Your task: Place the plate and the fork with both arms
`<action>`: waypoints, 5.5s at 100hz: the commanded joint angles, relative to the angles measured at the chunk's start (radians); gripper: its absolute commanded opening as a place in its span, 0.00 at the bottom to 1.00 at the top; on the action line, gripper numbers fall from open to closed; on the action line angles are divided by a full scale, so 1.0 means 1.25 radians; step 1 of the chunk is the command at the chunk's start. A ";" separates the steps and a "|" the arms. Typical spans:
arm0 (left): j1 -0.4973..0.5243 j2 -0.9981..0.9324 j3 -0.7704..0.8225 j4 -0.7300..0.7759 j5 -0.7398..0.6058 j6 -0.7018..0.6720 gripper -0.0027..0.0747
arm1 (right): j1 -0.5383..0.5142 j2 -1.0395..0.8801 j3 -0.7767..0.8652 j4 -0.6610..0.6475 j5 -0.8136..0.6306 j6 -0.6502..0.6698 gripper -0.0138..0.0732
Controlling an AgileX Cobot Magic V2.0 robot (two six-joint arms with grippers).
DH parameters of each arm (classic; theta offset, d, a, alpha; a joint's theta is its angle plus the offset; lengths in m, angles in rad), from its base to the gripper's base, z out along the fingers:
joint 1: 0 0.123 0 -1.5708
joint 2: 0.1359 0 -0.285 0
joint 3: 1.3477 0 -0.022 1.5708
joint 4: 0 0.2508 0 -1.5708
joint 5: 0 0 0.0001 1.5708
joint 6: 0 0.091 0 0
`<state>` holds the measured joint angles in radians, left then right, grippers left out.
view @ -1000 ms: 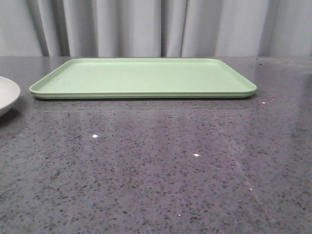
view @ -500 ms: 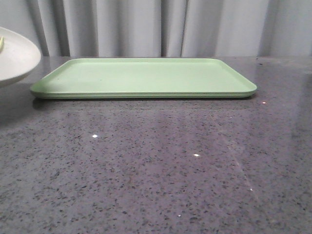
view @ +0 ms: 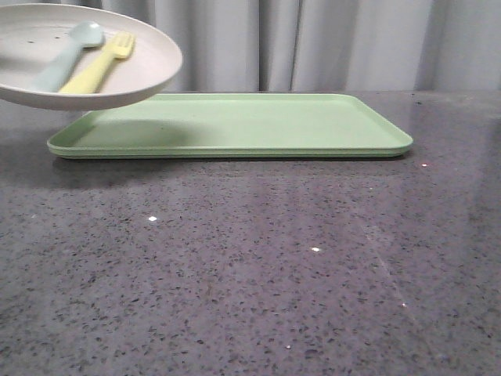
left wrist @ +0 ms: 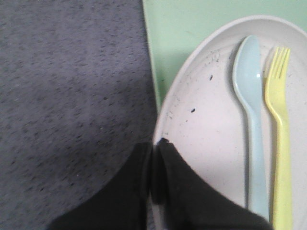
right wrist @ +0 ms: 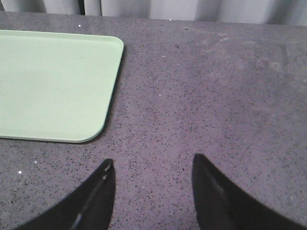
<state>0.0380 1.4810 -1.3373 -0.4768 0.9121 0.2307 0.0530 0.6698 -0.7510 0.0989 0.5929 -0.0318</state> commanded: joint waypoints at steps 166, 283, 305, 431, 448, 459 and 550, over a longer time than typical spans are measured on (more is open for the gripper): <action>-0.193 0.316 -0.260 -0.120 -0.163 -0.147 0.16 | -0.003 0.002 -0.030 -0.007 -0.056 -0.003 0.60; -0.178 0.180 -0.251 0.024 -0.145 -0.147 0.37 | -0.003 0.002 -0.030 -0.006 -0.061 -0.003 0.60; -0.177 0.024 -0.126 0.098 -0.183 -0.147 0.37 | -0.003 0.023 -0.056 0.018 -0.047 -0.003 0.60; -0.177 -0.616 0.378 0.161 -0.278 -0.147 0.37 | 0.314 0.730 -0.831 0.031 0.318 0.109 0.60; -0.177 -0.616 0.378 0.161 -0.278 -0.147 0.37 | 0.365 0.826 -0.946 -0.059 0.370 0.203 0.60; -0.177 -0.616 0.378 0.161 -0.278 -0.147 0.37 | 0.380 0.891 -1.013 -0.088 0.393 0.268 0.60; -0.177 -0.616 0.378 0.161 -0.282 -0.147 0.37 | 0.379 1.184 -1.241 -0.067 0.488 0.547 0.60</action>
<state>-0.1869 0.7135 -0.8378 -0.2567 0.6331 0.0565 0.5283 2.1991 -2.2660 0.0163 1.2450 0.6290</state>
